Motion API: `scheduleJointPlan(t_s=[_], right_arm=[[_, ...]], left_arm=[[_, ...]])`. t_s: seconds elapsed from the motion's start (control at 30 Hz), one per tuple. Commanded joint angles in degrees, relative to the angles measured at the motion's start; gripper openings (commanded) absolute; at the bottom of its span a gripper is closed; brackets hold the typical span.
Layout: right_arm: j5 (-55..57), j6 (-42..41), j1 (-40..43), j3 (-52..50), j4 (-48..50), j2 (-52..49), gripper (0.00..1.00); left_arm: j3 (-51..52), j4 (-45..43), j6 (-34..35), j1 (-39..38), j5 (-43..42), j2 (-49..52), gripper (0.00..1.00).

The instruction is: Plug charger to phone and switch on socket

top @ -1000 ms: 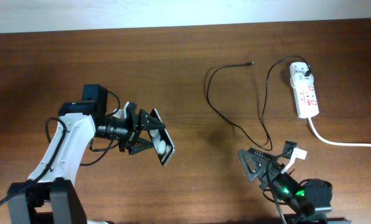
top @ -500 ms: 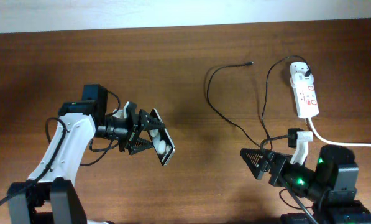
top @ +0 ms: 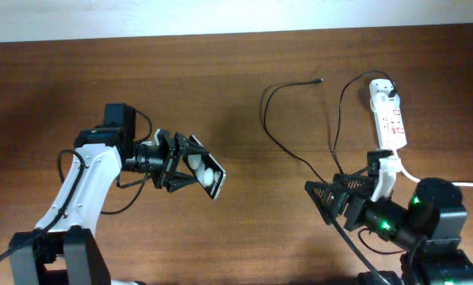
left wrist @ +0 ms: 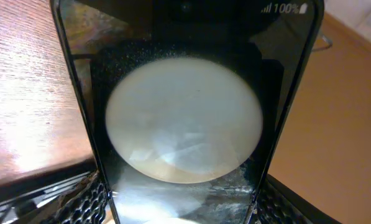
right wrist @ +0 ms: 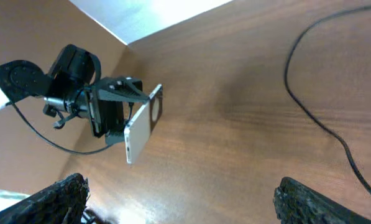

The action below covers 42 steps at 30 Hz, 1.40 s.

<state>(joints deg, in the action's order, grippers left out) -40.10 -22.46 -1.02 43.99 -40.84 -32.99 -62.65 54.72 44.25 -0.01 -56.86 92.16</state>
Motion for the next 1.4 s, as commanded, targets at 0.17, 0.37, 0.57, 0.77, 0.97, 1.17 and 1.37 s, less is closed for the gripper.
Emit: scheduleJointPlan(t_s=[0.17, 0.37, 0.57, 0.77, 0.97, 1.17, 1.37], right_arm=[[15.72, -9.29, -24.50, 0.98, 12.28, -15.56, 0.99], [38.93, -22.73, -44.89, 0.98, 25.22, -28.41, 0.95], [42.42, -24.92, -48.89, 0.98, 37.27, -38.77, 0.63], [42.34, -26.71, -51.43, 0.98, 44.81, -45.64, 0.61], [43.01, -26.71, -51.47, 0.98, 46.60, -46.80, 0.40], [42.88, -26.73, -51.47, 0.98, 48.54, -46.77, 0.25], [41.66, -26.71, -51.49, 0.98, 47.30, -46.77, 0.19]], left_arm=[[-0.17, -0.26, 4.15, 0.28, -2.51, 0.04, 0.58], [-0.17, -0.26, 4.13, 0.28, -2.51, 0.04, 0.58], [-0.17, -0.24, 4.13, 0.28, -2.51, 0.04, 0.57], [-0.17, -0.24, 4.13, 0.28, -2.51, 0.04, 0.57], [-0.17, -0.24, 4.09, 0.28, -2.29, 0.04, 0.57], [-0.17, -0.22, 3.65, 0.28, -2.27, 0.04, 0.56], [-0.17, -0.24, 3.65, 0.28, -1.75, 0.04, 0.56]])
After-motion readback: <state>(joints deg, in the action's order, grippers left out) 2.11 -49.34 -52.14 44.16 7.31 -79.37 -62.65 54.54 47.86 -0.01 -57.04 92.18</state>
